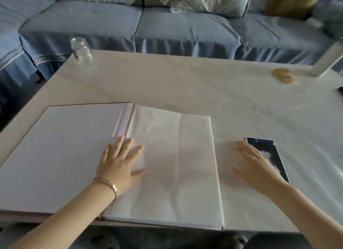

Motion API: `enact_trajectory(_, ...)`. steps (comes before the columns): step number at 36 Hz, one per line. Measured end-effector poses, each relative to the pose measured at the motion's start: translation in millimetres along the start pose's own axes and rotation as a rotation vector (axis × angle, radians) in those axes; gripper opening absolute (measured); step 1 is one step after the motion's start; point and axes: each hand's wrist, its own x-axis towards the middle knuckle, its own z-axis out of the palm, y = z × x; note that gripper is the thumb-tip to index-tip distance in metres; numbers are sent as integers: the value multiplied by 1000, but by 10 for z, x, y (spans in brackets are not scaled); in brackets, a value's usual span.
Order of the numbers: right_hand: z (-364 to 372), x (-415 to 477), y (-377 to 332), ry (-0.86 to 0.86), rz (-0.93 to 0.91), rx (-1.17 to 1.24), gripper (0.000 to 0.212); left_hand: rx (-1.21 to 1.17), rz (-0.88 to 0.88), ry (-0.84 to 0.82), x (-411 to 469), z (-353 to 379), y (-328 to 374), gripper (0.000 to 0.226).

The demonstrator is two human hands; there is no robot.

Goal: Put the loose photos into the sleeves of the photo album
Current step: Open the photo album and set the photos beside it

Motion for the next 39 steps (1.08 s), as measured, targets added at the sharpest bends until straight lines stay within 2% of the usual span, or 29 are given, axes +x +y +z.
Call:
enact_trajectory(3, -36, -146, 303, -109, 122, -156, 96, -18, -54, 14, 16, -22, 91, 77)
enact_trajectory(6, -49, -269, 527, -137, 179, -191, 103, -60, -63, 48, 45, -25, 263, 68)
enact_trajectory(11, -54, -372, 680, -110, 83, -210, 83, -46, -35, 84, 118, -16, 482, 63)
enact_trajectory(14, -129, -388, 715, -139, 52, -217, 81, -67, -30, 141, 125, -24, 554, 66)
enact_trajectory(19, -283, -433, 801, -227, 64, -124, 75, -44, -45, 96, 169, -48, 613, 59)
enact_trajectory(22, -315, -452, 817, -127, 48, -55, 58, -116, -40, 94, 182, -36, 648, 56)
enact_trajectory(24, -315, -455, 773, 48, 38, -50, 42, -282, -3, 189, 201, -6, 691, 48)
enact_trajectory(26, -303, -417, 701, 338, -28, -86, 37, -577, 34, 227, 177, -57, 817, 36)
enact_trajectory(28, -282, -379, 540, 593, -119, -73, 30, -876, 53, 89, 101, -183, 1010, 27)
enact_trajectory(30, -265, -328, 281, 700, -235, -14, 27, -1263, 64, -68, 43, -327, 1234, 20)
enact_trajectory(32, -208, -262, 43, 742, -339, 25, 35, -1588, 8, -252, 16, -432, 1439, 14)
enact_trajectory(34, -129, -183, -160, 754, -432, 14, 31, -1711, -36, -313, 39, -483, 1590, 17)
enact_trajectory(37, 35, -39, -356, 729, -529, 48, 25, -1827, -80, -224, 127, -509, 1680, 11)
enact_trajectory(39, 113, 56, -421, 675, -541, 60, 25, -1761, -165, -71, 226, -494, 1621, 10)
